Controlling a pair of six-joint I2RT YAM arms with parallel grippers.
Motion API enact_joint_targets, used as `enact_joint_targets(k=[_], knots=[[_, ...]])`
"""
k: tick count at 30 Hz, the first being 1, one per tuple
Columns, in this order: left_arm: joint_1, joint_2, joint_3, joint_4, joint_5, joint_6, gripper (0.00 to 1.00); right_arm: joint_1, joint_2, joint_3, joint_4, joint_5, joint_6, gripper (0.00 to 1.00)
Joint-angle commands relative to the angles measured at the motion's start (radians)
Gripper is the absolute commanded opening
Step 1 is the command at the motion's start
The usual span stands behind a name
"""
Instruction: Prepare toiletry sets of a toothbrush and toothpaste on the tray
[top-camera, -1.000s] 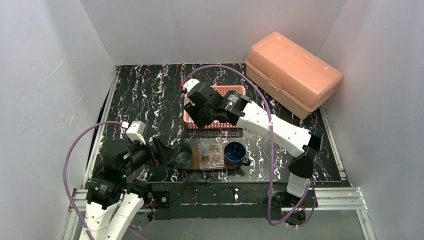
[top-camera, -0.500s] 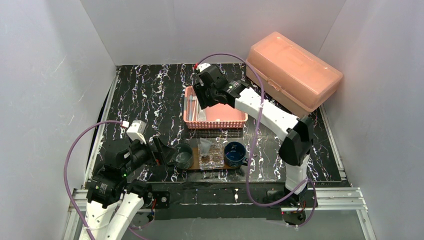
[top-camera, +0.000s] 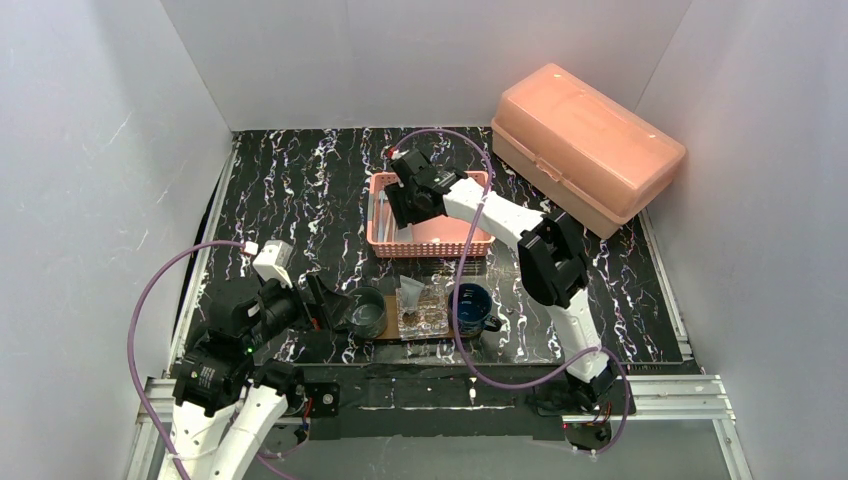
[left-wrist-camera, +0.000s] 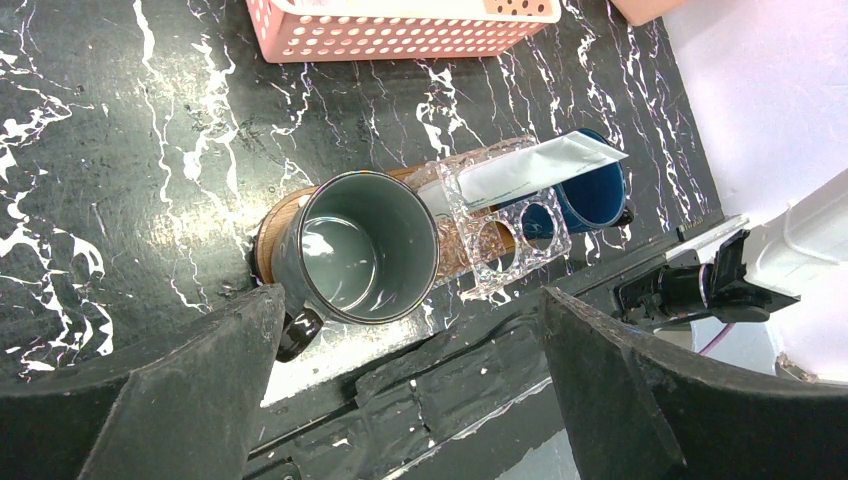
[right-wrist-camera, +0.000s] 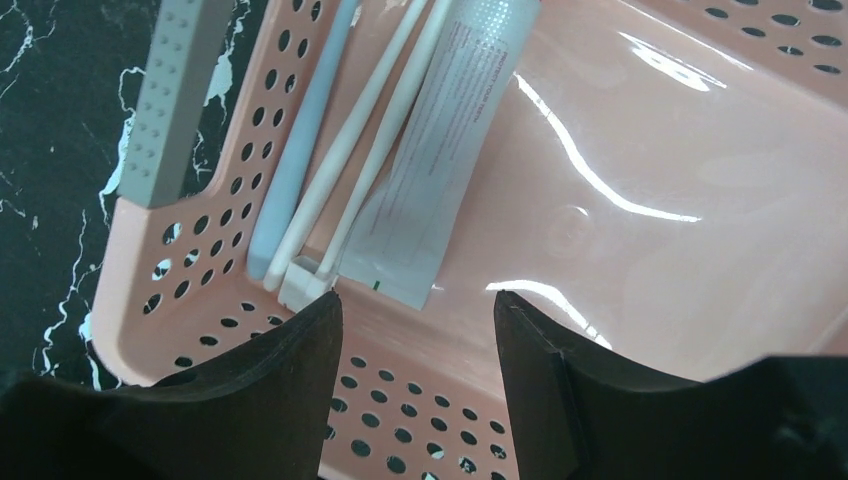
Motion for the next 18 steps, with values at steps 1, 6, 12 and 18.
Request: enact_joint_targets(k=[1, 6, 12, 18], knots=[[-0.002, 0.003, -0.008, 0.012, 0.015, 0.014, 0.98, -0.026, 0.019, 0.019, 0.088, -0.035, 0.045, 0.66], [-0.002, -0.003, -0.009, 0.013, 0.015, 0.014, 0.98, -0.036, 0.051, 0.015, 0.131, -0.047, 0.073, 0.66], [-0.003, -0.008, -0.010, 0.013, 0.015, 0.014, 0.98, -0.043, 0.101, 0.018, 0.173, -0.052, 0.112, 0.66], [-0.003, -0.011, -0.010, 0.013, 0.015, 0.014, 0.98, -0.043, 0.140, 0.014, 0.212, -0.065, 0.136, 0.64]])
